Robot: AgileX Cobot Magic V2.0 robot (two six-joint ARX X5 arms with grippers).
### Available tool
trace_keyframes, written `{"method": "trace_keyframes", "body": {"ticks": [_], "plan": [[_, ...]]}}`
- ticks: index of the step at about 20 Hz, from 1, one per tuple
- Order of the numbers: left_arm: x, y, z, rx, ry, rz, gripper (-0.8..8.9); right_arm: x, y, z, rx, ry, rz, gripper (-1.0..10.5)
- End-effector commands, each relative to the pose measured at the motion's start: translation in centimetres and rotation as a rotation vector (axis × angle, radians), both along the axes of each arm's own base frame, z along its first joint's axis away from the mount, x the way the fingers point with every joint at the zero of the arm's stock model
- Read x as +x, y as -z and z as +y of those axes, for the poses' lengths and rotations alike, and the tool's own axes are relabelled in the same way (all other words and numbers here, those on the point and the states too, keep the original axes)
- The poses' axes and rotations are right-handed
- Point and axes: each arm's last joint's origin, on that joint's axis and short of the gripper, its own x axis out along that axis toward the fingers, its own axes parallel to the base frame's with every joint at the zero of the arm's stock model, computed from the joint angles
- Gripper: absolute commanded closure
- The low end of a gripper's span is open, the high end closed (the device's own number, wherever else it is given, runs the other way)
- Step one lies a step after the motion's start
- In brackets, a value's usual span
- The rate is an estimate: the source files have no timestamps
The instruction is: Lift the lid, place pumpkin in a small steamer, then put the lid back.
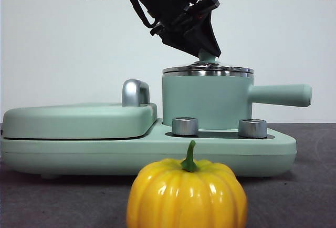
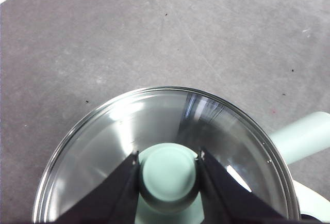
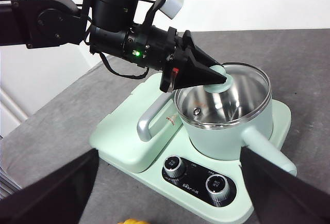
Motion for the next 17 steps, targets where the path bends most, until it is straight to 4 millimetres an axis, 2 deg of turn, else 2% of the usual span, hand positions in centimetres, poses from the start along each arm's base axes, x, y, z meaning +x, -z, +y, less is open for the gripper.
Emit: {"method": "trace_keyframes", "body": {"ticks": [1, 4, 11, 17], "plan": [[-0.2, -0.4, -1.0, -0.015, 0.03, -0.006, 7.98, -0.1, -0.5, 0.0, 0.002, 0.001, -0.018, 5.1], [-0.2, -1.6, -0.8, -0.025, 0.026, -0.018, 7.98, -0.1, -0.5, 0.0, 0.003, 0.0, -0.018, 5.1], [-0.8, -6.9, -0.2, -0.033, 0.025, -0.025, 7.98, 0.1, -0.3, 0.0, 0.011, 0.004, 0.031, 5.1], [-2.0, -10.4, 2.8, -0.074, -0.011, -0.078, 7.98, 2.2, -0.3, 0.7, 0.002, -0.065, 0.166, 5.1]]}}
